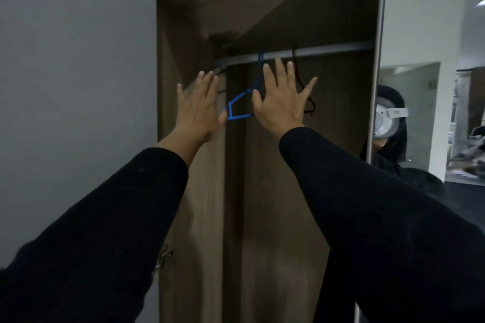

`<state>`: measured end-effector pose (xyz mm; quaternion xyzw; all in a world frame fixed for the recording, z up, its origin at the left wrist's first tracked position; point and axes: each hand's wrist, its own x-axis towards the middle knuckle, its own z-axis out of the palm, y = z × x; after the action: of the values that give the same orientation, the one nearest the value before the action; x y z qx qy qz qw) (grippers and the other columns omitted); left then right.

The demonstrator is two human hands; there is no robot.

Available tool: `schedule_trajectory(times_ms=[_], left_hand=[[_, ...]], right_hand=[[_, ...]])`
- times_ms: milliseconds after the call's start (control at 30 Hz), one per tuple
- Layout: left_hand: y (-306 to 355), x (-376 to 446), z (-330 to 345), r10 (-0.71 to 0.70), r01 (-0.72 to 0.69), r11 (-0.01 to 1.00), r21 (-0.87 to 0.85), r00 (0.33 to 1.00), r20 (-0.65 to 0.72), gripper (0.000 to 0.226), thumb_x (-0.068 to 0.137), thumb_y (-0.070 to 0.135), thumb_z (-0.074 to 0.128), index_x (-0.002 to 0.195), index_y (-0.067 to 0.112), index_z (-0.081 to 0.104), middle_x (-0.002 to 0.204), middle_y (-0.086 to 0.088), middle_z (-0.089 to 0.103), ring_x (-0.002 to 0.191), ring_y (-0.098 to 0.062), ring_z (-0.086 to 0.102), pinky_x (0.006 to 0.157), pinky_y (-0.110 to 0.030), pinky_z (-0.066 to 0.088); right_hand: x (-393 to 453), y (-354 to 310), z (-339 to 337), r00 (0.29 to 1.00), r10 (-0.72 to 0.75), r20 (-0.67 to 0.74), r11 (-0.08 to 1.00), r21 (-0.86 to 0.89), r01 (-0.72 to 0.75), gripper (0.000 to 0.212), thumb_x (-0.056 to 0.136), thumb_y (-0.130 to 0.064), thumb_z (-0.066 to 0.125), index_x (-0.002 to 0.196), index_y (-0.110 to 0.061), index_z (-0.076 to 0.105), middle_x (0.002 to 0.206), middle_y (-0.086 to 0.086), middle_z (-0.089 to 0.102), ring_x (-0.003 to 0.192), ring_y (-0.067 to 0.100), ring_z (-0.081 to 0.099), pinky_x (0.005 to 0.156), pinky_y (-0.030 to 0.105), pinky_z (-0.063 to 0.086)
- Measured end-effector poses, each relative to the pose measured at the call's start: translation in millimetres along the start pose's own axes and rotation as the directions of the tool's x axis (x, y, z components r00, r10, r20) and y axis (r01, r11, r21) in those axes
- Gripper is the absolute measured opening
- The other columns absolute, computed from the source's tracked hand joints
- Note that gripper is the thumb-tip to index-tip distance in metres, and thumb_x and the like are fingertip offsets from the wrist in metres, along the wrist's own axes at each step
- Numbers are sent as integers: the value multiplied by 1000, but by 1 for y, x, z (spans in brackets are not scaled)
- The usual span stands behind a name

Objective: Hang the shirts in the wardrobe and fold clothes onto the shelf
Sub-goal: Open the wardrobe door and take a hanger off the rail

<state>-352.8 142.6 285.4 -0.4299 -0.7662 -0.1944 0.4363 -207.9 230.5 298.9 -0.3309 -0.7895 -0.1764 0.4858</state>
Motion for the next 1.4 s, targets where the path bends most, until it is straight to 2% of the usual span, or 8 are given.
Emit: schedule_trajectory(times_ms=[300,467,600,800,1000,1167,1267,1400], left_hand=[[14,46,48,-32,37,997,-70,997,70,74,93,43,41,151,13,7,158,-5,10,147,-21,2,113,-57,9],[15,67,64,-123,126,984,-126,992,25,74,88,38,54,146,10,18,144,-12,35,131,-28,37,104,-53,30],[13,80,72,-177,183,979,-88,982,66,65,88,38,55,140,8,30,132,-14,47,121,-31,47,101,-50,32],[18,83,85,-183,204,971,-124,969,166,33,96,24,44,124,7,53,118,-14,59,110,-33,56,95,-44,39],[18,85,88,-186,174,978,-115,978,-97,52,83,27,63,128,16,39,137,-13,32,124,-31,35,98,-47,33],[12,100,81,-179,193,974,-121,977,117,78,88,37,58,149,19,13,154,-15,10,144,-33,5,111,-62,11],[10,105,83,-214,240,965,-104,953,213,77,90,38,55,149,17,12,146,-18,28,137,-34,23,108,-65,14],[11,102,85,-194,237,953,-187,955,226,43,93,21,49,134,9,41,124,-16,54,114,-34,53,94,-51,39]], right_hand=[[33,-3,39,987,150,60,979,127,-156,52,94,-46,41,141,-23,39,159,11,10,145,36,11,110,66,2],[42,-6,56,960,250,127,928,251,-275,51,92,-34,47,141,-21,37,155,14,17,139,40,25,113,60,15],[46,-11,68,951,270,150,878,368,-307,50,91,-21,47,140,-19,37,156,16,11,135,41,32,109,52,32],[43,-10,78,950,291,110,859,407,-310,39,95,-14,38,134,-11,43,145,21,31,119,36,49,96,39,41],[41,-9,84,952,294,84,856,420,-302,35,98,-16,34,131,-9,46,139,21,39,110,33,55,92,42,49],[37,-6,84,958,281,61,868,411,-280,35,99,-13,33,131,-7,46,143,23,36,113,35,54,84,32,42],[35,-3,84,961,269,69,873,403,-273,36,99,-12,33,133,-7,45,150,23,28,117,36,53,86,32,43],[35,3,87,963,257,80,885,380,-268,37,99,-12,33,134,-7,44,147,21,32,114,34,54,77,29,40]])
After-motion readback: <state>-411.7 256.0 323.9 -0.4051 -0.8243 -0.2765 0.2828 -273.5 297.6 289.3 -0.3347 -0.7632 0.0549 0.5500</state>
